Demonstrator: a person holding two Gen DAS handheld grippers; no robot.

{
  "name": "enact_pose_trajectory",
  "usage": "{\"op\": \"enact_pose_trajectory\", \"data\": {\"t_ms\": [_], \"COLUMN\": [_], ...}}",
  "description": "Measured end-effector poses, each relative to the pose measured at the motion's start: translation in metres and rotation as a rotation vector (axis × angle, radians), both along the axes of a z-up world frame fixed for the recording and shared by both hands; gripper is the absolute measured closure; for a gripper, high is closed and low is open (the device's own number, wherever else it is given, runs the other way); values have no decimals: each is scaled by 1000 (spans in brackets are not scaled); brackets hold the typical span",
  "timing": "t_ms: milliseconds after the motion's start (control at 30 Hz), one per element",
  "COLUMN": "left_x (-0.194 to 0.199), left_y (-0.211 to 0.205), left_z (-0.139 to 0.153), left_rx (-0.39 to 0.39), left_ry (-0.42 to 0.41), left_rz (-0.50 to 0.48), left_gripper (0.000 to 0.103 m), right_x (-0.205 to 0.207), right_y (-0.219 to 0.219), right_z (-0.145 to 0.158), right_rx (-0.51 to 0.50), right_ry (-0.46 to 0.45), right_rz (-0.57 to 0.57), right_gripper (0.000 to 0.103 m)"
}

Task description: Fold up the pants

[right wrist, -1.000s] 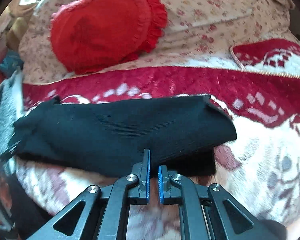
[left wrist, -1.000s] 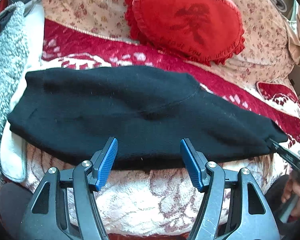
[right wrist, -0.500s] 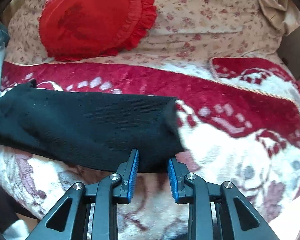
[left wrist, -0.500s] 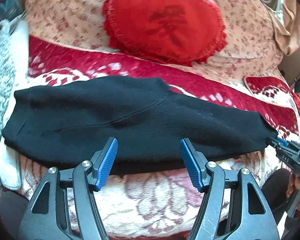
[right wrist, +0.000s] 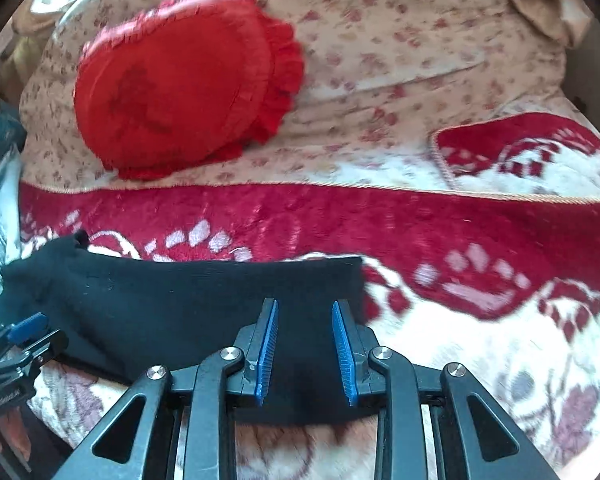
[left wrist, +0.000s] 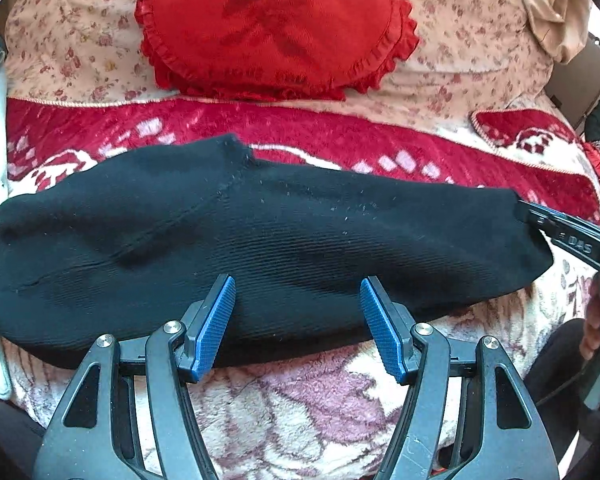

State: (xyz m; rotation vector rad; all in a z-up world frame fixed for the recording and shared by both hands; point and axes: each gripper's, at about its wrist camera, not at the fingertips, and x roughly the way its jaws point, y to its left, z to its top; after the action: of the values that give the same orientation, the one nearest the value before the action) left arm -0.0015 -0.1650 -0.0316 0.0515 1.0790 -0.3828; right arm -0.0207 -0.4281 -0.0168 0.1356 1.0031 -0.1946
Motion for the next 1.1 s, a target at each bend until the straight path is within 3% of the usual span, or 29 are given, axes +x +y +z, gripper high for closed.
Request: {"op": "enact_pose_trajectory", "data": {"t_ms": [133,367,533,633,733,900,1067,1100], "left_x": [4,3,-13,-25,-32,-31,-26,-24], "left_y": [-3,-3,-1,-7,-19,-38,-46,-47], "left_z": [-9,-6,7,9,2,-11,-13,-15], "left_rx": [15,15,-64,-143,-227,-236,-305,-324], "left_ry": [14,16,49,110,185,256,272,286], "left_rz": [7,4,-12,-13,-2,35,101,126], "left_gripper": [38,38,38,38,31,31,30,26], "right_x": [22,23,0,-3,-3,-6,-6,-6], "right_y": [-4,-12,-26,-38,-47,-49,-56,-57], "right_z": [-34,-26,-12,-13,-17,-20,-25,-26], "right_rx": [-43,-10,84,120,168,208,244,252], "right_ry": [73,50,7,24,40,39,32,34], "right_rz": [-21,-40,-69,-80,-91,-72,-68,-69], "right_gripper": [78,78,68,64,62,61,60,60]}}
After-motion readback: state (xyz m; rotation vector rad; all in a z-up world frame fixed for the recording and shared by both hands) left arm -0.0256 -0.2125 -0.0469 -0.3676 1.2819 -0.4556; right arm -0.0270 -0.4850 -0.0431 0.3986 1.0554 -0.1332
